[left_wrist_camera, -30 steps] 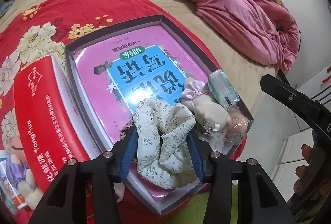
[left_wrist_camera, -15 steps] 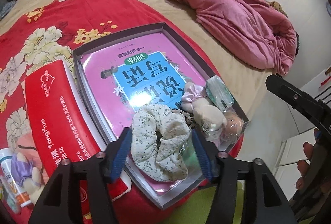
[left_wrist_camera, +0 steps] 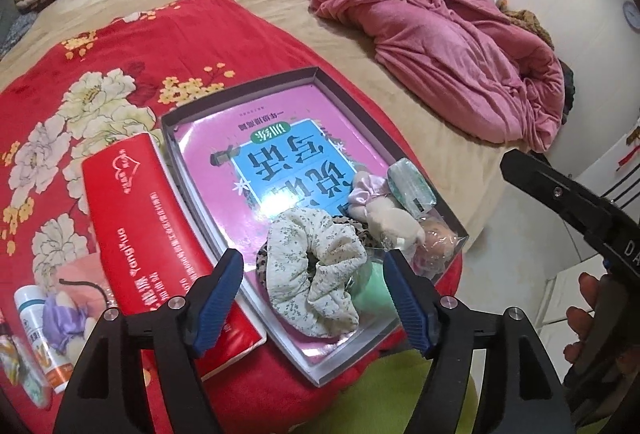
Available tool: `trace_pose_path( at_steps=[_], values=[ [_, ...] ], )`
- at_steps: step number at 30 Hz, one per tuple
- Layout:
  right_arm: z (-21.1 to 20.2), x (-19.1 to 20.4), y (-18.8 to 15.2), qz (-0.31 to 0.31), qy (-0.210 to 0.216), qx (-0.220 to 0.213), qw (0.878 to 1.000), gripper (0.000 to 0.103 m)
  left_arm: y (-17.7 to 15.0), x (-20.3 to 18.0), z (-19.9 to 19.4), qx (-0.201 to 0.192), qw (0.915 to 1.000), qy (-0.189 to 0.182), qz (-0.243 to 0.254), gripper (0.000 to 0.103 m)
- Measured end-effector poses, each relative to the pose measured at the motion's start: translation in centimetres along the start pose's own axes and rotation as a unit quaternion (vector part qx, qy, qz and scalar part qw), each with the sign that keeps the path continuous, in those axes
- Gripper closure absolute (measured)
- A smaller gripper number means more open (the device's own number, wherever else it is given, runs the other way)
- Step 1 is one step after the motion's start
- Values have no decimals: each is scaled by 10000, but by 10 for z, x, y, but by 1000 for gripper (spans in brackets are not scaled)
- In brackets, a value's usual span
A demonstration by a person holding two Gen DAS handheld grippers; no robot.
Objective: Organize soft objects
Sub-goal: 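Withdraw both grippers from the tray toward the remaining items on the bedspread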
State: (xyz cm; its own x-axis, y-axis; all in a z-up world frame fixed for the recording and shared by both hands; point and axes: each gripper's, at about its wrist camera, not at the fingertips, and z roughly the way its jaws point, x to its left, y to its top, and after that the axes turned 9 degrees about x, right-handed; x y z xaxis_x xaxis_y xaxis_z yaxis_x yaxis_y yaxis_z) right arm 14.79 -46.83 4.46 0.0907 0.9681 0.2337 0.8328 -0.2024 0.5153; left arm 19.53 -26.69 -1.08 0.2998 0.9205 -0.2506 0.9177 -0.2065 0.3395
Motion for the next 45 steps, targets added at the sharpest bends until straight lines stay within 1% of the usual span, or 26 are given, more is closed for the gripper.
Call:
trace_pose_path(
  at_steps=[4, 8, 18, 23, 33, 38, 45],
  values=[
    [-7, 10, -2, -61, -11, -39, 10000, 31, -4, 4, -10, -55, 10000, 22, -25, 28],
    [-11, 18, -4, -110, -34, -45, 9999, 31, -9, 10, -21, -145, 9998, 105, -52, 28],
    [-25, 39, -12, -180, -104, -157, 9997, 29, -28, 29, -49, -328, 9992, 131, -160, 27],
    [-34, 53, -14, -263, -183, -234, 9992, 24, -37, 38, -63, -406, 9989, 128, -210, 27],
    [-51, 79, -20, -454, -210, -341, 9982, 23, -53, 55, -91, -600, 9974, 166, -369, 25],
    [-55, 97, -24, -625, -150, -360, 9973, 23, -65, 72, -107, -693, 9962, 205, -494, 25],
    [-52, 135, -31, -951, 12, -282, 9951, 23, -86, 119, -138, -847, 9916, 397, -897, 25]
  ],
)
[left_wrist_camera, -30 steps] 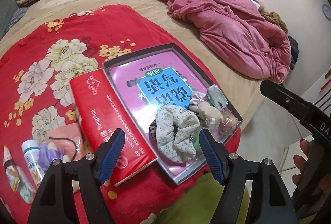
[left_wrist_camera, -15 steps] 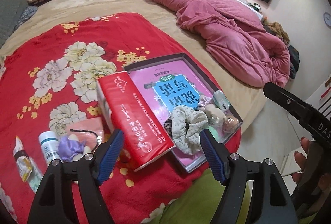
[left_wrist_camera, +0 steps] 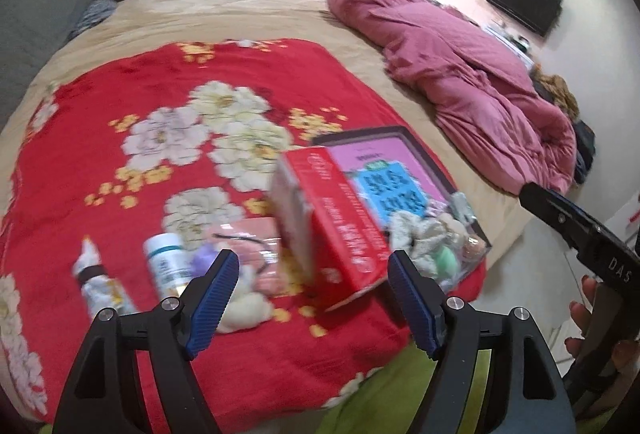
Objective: Organize soft objects
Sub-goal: 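Withdraw both grippers from the tray toward the remaining items on the bedspread, then grasp the yellow-white snack bag with the left gripper while the right grasps the purple-hat plush bunny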
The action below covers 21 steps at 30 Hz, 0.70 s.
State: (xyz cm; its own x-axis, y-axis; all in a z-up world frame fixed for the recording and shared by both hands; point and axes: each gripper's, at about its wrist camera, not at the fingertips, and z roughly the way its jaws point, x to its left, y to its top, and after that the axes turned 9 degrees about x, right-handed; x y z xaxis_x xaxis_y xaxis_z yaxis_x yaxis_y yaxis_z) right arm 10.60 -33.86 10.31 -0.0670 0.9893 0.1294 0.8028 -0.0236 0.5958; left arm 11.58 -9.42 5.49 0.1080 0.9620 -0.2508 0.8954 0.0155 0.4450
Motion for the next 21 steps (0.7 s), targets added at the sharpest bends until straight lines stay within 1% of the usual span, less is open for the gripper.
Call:
trace_pose_path(
  at_steps=[6, 12, 17, 21],
  values=[
    [5, 42, -2, -365, 224, 77, 9991, 23, -6, 57, -23, -155, 9984, 188, -507, 25],
    [15, 82, -7, -680, 464, 226, 9964, 23, -18, 101, -40, -262, 9952, 345, -873, 25],
    [26, 115, -15, -987, 623, 377, 9924, 23, -33, 133, -46, -236, 9926, 454, -1103, 25],
    [35, 136, -20, -1158, 714, 475, 9896, 23, -45, 157, -44, -140, 9894, 576, -1323, 25]
  ],
)
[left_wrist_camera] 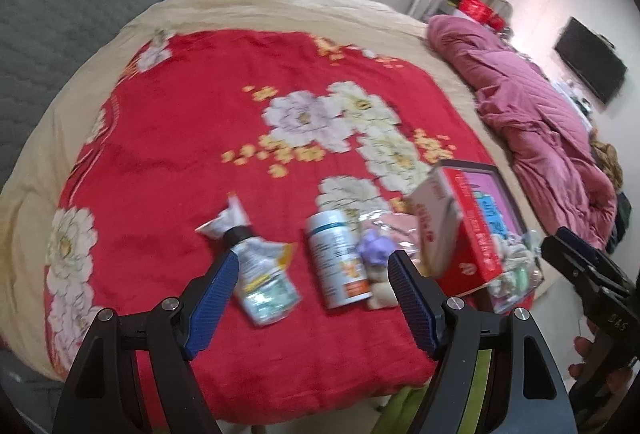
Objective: Organize soft objects
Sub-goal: 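Grasp the yellow-white snack bag with the left gripper while the right grasps the purple-hat plush bunny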
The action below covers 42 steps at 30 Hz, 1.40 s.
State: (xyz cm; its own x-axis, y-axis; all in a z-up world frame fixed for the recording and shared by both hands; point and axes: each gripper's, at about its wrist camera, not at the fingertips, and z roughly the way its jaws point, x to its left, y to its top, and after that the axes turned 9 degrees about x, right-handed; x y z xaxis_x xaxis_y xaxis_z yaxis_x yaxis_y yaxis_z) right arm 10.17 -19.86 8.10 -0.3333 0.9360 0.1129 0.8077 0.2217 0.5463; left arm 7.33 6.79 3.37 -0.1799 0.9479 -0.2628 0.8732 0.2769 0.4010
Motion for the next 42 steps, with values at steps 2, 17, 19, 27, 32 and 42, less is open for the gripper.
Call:
trace_pose_path(
  at_steps=[2, 17, 19, 27, 32, 42],
  values=[
    [6, 6, 1, -46, 20, 60, 10000, 23, -3, 13, 3, 36, 9999, 45, -109, 25],
    [57, 36, -11, -360, 146, 572, 9976, 23, -12, 52, 60, 520, 9967, 196, -598, 25],
    [61, 38, -12, -379, 149, 618, 9973, 23, -7, 52, 67, 564, 9961, 173, -655, 25],
    [79, 41, -10, -430, 172, 777, 9959, 23, 24, 67, 101, 793, 9913, 100, -1041, 25],
    [99, 43, -13, -452, 164, 955, 9943, 23, 36, 74, 122, 1014, 9876, 10, -1200, 25],
    [148, 44, -24, -464, -89, 1353, 9897, 23, 47, 75, 153, 1262, 9839, -95, -1262, 25]
  ],
)
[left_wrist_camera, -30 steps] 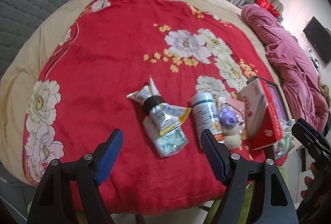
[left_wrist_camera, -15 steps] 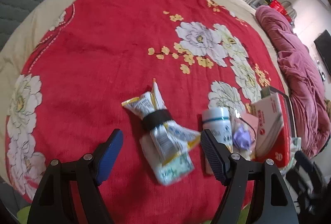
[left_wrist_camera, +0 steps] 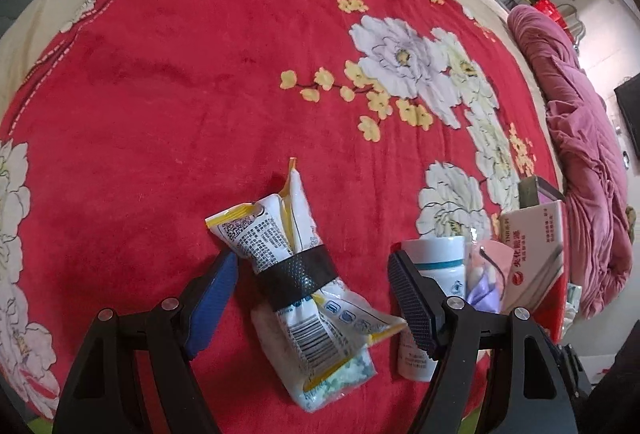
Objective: Organize soft objects
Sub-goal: 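Grasp the yellow-white snack bag with the left gripper while the right grasps the purple-hat plush bunny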
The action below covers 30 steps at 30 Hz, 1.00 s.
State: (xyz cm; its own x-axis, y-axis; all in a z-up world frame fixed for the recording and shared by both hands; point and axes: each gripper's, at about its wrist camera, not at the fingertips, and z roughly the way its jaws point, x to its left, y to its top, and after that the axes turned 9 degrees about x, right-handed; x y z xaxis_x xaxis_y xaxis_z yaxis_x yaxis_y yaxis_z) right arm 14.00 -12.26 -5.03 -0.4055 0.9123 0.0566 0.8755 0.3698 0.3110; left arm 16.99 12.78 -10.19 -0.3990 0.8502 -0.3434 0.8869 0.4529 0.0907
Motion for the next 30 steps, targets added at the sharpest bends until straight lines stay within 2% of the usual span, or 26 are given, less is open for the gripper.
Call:
trace_pose_path(
  at_steps=[9, 13, 15, 16, 20, 22, 30],
  values=[
    [36, 3, 2, -107, -391, 338, 9986, 24, 6, 5, 16, 108, 9999, -24, -103, 25],
    [47, 2, 1, -54, -361, 411, 9985, 33, 7, 4, 19, 100, 9999, 32, -70, 25],
    [43, 3, 0, -93, -296, 324, 9990, 48, 7, 5, 19, 75, 9999, 26, -79, 25],
    [41, 3, 1, -105, -269, 281, 9992, 52, 8, 5, 20, 62, 9999, 23, -87, 27],
    [37, 5, 1, -147, -200, 276, 9993, 54, 9, 9, 22, 19, 9998, 119, -160, 50],
    [34, 2, 1, -72, -108, 249, 9996, 54, 11, 14, 22, 32, 9997, -21, -252, 54],
    [1, -9, 5, 204, 235, -112, 9995, 54, 6, 12, 1, -140, 9991, -314, -265, 57]
  ],
)
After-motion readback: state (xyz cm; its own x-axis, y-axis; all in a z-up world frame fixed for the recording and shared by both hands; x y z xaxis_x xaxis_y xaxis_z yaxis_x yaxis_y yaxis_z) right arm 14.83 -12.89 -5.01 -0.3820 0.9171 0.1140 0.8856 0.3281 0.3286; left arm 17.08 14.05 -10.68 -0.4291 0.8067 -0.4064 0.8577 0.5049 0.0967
